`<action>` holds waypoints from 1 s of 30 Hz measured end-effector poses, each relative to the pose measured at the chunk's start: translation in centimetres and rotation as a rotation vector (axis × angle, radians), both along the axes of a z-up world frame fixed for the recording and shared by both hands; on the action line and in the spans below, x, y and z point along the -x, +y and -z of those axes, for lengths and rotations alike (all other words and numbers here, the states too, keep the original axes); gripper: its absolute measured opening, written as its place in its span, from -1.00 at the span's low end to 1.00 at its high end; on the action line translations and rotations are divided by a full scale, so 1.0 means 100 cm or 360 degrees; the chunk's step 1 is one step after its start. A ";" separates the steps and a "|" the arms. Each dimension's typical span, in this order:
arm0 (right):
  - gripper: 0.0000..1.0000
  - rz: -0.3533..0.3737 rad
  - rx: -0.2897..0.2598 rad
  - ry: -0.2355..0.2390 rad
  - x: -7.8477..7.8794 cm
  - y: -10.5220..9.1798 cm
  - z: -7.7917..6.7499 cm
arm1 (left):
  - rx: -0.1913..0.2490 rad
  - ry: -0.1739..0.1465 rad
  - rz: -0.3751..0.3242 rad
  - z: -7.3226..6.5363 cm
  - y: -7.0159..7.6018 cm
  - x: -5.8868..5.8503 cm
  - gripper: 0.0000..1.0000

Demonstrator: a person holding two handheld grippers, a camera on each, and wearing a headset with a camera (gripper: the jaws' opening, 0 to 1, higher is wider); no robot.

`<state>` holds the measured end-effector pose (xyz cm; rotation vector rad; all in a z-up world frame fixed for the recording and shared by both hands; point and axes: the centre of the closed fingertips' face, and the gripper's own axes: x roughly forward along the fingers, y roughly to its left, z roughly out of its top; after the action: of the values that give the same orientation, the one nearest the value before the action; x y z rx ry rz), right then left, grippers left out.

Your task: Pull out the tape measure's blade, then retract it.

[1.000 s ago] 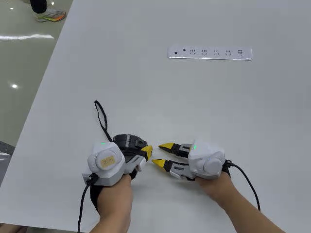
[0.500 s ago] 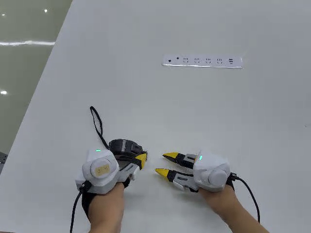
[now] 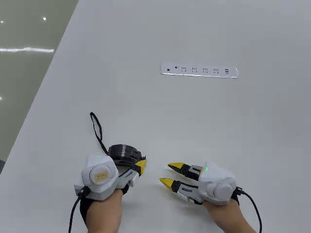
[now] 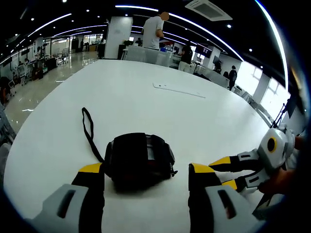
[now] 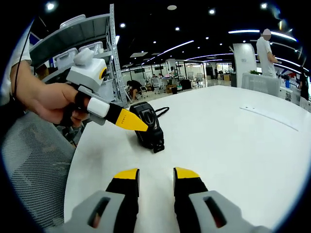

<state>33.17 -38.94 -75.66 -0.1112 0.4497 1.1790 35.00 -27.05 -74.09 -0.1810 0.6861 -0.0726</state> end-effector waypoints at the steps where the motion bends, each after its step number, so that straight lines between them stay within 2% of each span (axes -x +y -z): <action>1: -0.46 0.0003 0.0006 -0.0007 0.001 -0.001 -0.001 | 0.0003 -0.0009 0.0005 -0.002 0.000 0.000 0.36; 10: -0.42 0.0053 0.0020 -0.0006 0.004 -0.012 -0.005 | -0.0026 -0.0027 0.0073 -0.006 -0.001 0.008 0.37; 14: -0.41 0.0060 0.0023 -0.0018 0.006 -0.016 -0.011 | -0.0036 -0.0036 0.0088 -0.007 0.003 0.010 0.37; 22: -0.39 0.0076 0.0056 -0.0011 0.008 -0.031 -0.011 | -0.0054 -0.0060 0.0135 -0.010 0.003 0.013 0.37; 26: -0.37 0.0087 0.0073 0.0002 0.012 -0.039 -0.011 | -0.0047 -0.0070 0.0179 -0.012 0.000 0.014 0.38; 30: -0.35 0.0097 0.0078 0.0010 0.015 -0.045 -0.012 | -0.0019 -0.0058 0.0207 -0.011 -0.001 0.016 0.39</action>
<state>31.71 -43.39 -74.44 -0.1349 0.4846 1.1092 33.41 -27.13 -73.02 -0.1234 0.6614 -0.1959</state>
